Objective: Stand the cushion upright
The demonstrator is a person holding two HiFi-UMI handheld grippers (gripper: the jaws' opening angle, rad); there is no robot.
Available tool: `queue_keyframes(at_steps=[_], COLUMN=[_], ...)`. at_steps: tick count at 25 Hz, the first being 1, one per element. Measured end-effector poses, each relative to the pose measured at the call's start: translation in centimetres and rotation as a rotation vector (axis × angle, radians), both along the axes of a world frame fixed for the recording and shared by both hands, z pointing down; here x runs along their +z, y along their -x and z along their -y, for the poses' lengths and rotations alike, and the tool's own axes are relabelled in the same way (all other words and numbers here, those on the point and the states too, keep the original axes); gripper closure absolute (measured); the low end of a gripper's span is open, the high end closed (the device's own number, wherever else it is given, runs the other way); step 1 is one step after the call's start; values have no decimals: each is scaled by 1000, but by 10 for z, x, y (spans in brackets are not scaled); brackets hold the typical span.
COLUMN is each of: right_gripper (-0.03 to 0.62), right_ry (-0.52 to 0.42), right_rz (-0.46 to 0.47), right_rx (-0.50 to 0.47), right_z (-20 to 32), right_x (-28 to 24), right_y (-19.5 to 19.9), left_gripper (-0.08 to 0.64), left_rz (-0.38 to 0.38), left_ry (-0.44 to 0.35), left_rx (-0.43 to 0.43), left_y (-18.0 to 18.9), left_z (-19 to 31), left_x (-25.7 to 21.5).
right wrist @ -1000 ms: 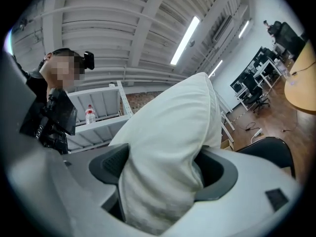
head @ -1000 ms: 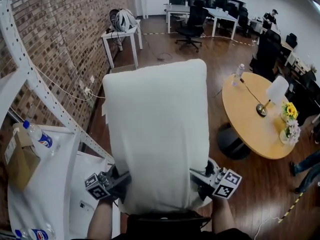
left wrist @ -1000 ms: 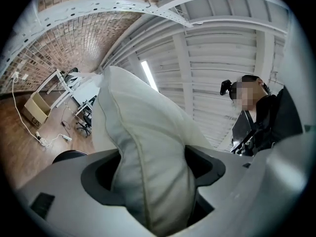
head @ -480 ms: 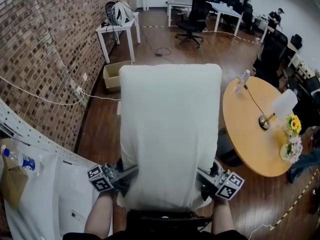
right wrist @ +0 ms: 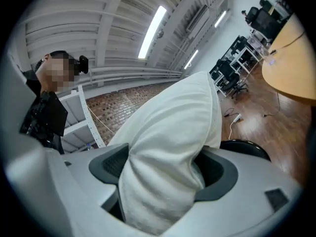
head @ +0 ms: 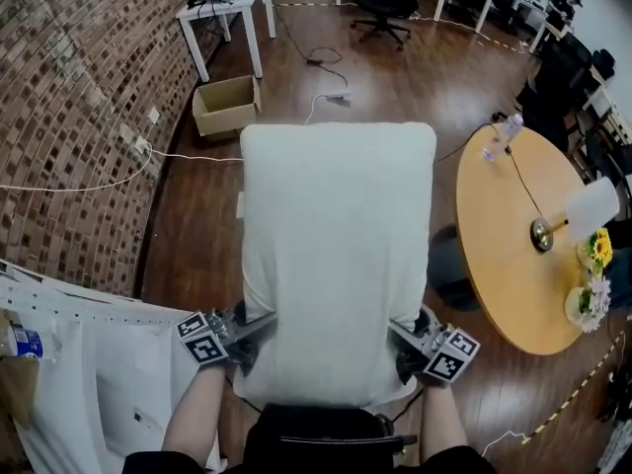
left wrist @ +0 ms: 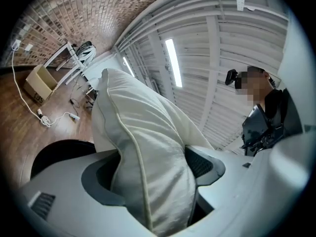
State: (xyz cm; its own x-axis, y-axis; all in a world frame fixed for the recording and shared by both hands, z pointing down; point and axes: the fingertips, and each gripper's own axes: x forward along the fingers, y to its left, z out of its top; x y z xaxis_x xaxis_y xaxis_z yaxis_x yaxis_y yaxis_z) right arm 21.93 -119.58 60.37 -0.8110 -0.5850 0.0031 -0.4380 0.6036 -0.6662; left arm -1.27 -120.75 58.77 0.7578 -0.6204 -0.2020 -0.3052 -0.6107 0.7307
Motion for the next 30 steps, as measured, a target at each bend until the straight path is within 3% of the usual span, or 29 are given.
queue_keyframes(at_steps=[3, 6, 10, 18, 21, 24, 27, 30], right_gripper=[192, 192, 189, 147, 149, 150, 200, 225], right_ry=[49, 78, 99, 151, 183, 228, 284, 322], right_rz=[-3, -12, -94, -218, -342, -574, -849, -994], right_rx=[9, 1, -25, -54, -83, -109, -111, -118], right_z=[5, 3, 14, 11, 9, 3, -3, -2], right_x=[43, 78, 103, 141, 161, 194, 249, 276], right_y=[-4, -6, 1, -3, -1, -2, -14, -10], left_gripper=[198, 204, 186, 154, 144, 145, 155, 165], left_rz=[22, 39, 96, 221, 351, 547, 777, 937], left_ry=[54, 56, 49, 109, 124, 166, 179, 194], left_rx=[-9, 0, 18, -5, 2, 6, 14, 80], left_y=[-1, -3, 4, 17, 18, 16, 5, -5], left_z=[5, 7, 22, 19, 18, 13, 10, 2], left_x=[42, 71, 97, 135, 150, 180, 221, 260])
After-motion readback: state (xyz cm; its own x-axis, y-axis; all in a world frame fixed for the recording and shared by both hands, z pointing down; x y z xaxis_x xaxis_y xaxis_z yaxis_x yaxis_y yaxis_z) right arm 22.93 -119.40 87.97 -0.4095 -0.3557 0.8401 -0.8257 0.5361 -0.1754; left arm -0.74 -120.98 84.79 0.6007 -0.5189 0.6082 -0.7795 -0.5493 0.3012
